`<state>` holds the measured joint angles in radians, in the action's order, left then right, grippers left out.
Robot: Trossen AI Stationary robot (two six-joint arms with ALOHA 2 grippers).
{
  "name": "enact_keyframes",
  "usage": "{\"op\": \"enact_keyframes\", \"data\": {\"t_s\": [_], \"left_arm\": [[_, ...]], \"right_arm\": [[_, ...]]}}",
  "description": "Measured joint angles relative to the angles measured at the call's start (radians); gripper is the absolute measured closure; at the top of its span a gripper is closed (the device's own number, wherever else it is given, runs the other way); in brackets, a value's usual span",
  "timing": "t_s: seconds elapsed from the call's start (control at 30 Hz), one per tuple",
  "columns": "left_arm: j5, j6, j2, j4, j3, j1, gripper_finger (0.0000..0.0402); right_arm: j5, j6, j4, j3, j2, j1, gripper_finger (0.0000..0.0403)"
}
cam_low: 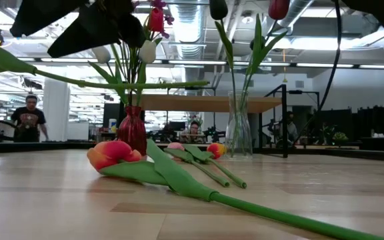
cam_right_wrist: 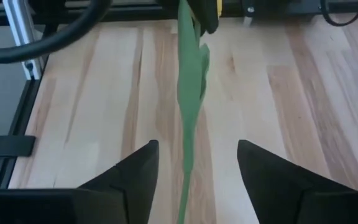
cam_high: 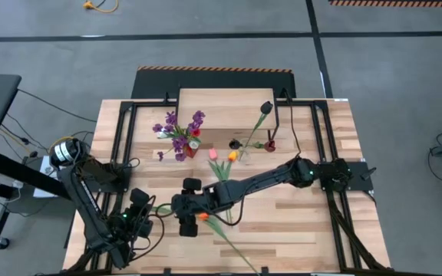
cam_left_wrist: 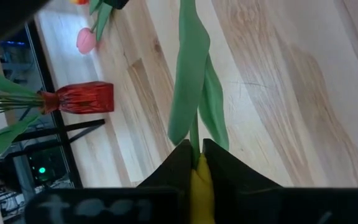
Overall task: Pick and place flowers into a vace then onto a shelf
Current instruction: Put the yellow flower into the transparent flower vase
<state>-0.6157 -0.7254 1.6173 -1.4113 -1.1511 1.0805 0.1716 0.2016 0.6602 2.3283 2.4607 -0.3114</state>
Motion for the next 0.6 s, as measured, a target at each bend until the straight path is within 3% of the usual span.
{"op": "enact_keyframes", "data": {"t_s": [0.6], "left_arm": [[-0.081, -0.021, 0.001, -0.058, -0.056, 0.0, 0.039]], "right_arm": [[-0.041, -0.011, 0.028, 0.0, 0.0, 0.006, 0.0215]]}}
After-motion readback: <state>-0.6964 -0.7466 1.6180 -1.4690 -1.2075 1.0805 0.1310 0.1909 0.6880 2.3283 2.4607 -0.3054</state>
